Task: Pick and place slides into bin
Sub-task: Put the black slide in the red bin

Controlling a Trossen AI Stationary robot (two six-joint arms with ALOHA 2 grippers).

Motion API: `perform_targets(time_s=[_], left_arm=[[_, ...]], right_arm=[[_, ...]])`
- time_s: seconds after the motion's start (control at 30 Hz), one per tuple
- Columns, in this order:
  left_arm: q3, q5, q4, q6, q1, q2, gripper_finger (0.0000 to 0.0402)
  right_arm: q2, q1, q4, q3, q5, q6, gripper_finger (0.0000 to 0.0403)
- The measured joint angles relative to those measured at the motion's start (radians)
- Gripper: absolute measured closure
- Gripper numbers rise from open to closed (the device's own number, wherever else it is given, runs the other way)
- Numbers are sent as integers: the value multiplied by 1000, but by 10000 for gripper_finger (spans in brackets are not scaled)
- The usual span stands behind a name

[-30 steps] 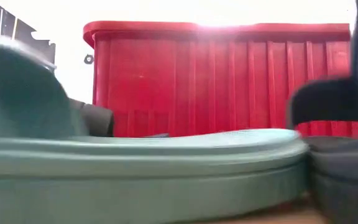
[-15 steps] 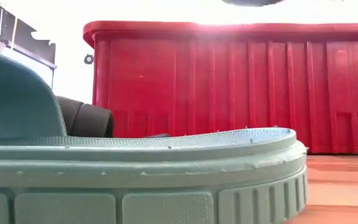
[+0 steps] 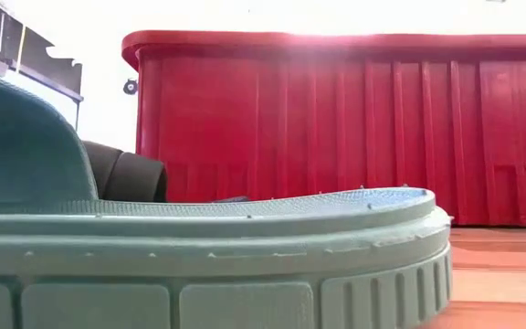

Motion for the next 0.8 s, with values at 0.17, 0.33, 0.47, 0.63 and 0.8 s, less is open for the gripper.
perform_targets(time_s=[0.17, 0.33, 0.47, 0.63, 0.8], left_arm=[[0, -70, 4, 0, 0, 0, 241], [0, -152, 7, 0, 1, 0, 241], [0, -160, 6, 1, 1, 0, 241], [0, -162, 1, 9, 1, 0, 241], [0, -163, 0, 10, 1, 0, 241]], right_arm=[[6, -243, 4, -55, -146, -183, 403], [10, -424, 3, -239, -285, -237, 403], [4, -485, 54, -419, -278, -288, 403], [3, -540, 345, -621, -442, -500, 403], [3, -594, 545, -784, -495, -530, 403]])
